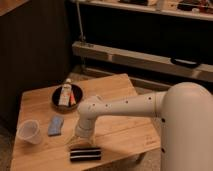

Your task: Place the white sponge in the ceramic cup

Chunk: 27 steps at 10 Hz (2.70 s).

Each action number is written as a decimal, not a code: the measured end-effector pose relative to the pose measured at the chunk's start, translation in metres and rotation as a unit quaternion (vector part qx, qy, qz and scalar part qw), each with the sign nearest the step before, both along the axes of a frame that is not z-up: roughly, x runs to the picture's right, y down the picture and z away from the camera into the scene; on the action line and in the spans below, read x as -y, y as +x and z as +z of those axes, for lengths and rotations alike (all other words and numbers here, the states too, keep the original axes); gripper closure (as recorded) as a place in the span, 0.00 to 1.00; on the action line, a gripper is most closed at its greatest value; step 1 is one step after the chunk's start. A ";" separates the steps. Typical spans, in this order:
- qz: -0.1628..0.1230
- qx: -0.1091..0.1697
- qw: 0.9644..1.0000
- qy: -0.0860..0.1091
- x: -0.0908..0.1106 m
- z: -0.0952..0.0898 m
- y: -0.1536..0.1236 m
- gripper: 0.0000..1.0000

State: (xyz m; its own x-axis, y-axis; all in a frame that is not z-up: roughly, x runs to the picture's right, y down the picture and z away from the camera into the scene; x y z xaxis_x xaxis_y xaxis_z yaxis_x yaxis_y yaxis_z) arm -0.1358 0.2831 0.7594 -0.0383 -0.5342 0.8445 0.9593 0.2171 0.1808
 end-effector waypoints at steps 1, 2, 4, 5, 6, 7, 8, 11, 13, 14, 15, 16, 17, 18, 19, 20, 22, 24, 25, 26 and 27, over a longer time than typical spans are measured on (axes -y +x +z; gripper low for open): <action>0.000 0.000 1.000 0.000 0.000 0.000 0.000 0.20; 0.000 0.000 1.000 0.001 0.001 0.000 0.000 0.20; 0.000 0.000 1.000 0.001 0.001 0.000 0.000 0.20; 0.000 0.000 1.000 0.001 0.001 0.000 0.000 0.20; 0.000 0.000 1.000 0.001 0.001 0.000 0.000 0.20; 0.000 0.000 1.000 0.001 0.001 0.000 0.000 0.20; 0.000 0.000 1.000 0.001 0.001 0.000 0.000 0.20; 0.000 0.000 1.000 0.001 0.001 0.000 0.000 0.20; 0.000 0.000 1.000 0.001 0.001 0.000 0.000 0.20; 0.000 0.000 1.000 0.001 0.001 0.000 0.000 0.20; 0.000 0.000 1.000 0.001 0.001 0.000 0.000 0.20; 0.000 0.000 1.000 0.001 0.001 0.000 0.000 0.20; 0.000 0.000 1.000 0.001 0.001 0.000 0.000 0.20; 0.000 0.000 1.000 0.001 0.001 0.000 0.000 0.20; 0.000 0.000 1.000 0.001 0.001 0.000 0.000 0.20; 0.001 -0.006 1.000 0.002 0.003 0.001 -0.001 0.20; 0.001 -0.029 0.999 0.023 0.023 0.005 -0.007 0.20; -0.008 -0.069 0.997 0.045 0.065 0.020 -0.016 0.20; -0.011 -0.086 0.995 0.051 0.082 0.027 -0.022 0.20; -0.011 -0.102 0.993 0.054 0.096 0.036 -0.021 0.20; -0.010 -0.118 0.991 0.056 0.109 0.044 -0.020 0.20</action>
State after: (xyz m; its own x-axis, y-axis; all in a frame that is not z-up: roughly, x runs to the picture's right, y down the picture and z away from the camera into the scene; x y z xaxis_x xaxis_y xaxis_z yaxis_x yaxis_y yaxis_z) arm -0.1559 0.1737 0.8039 0.1411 -0.6270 0.7662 0.9817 0.1886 -0.0265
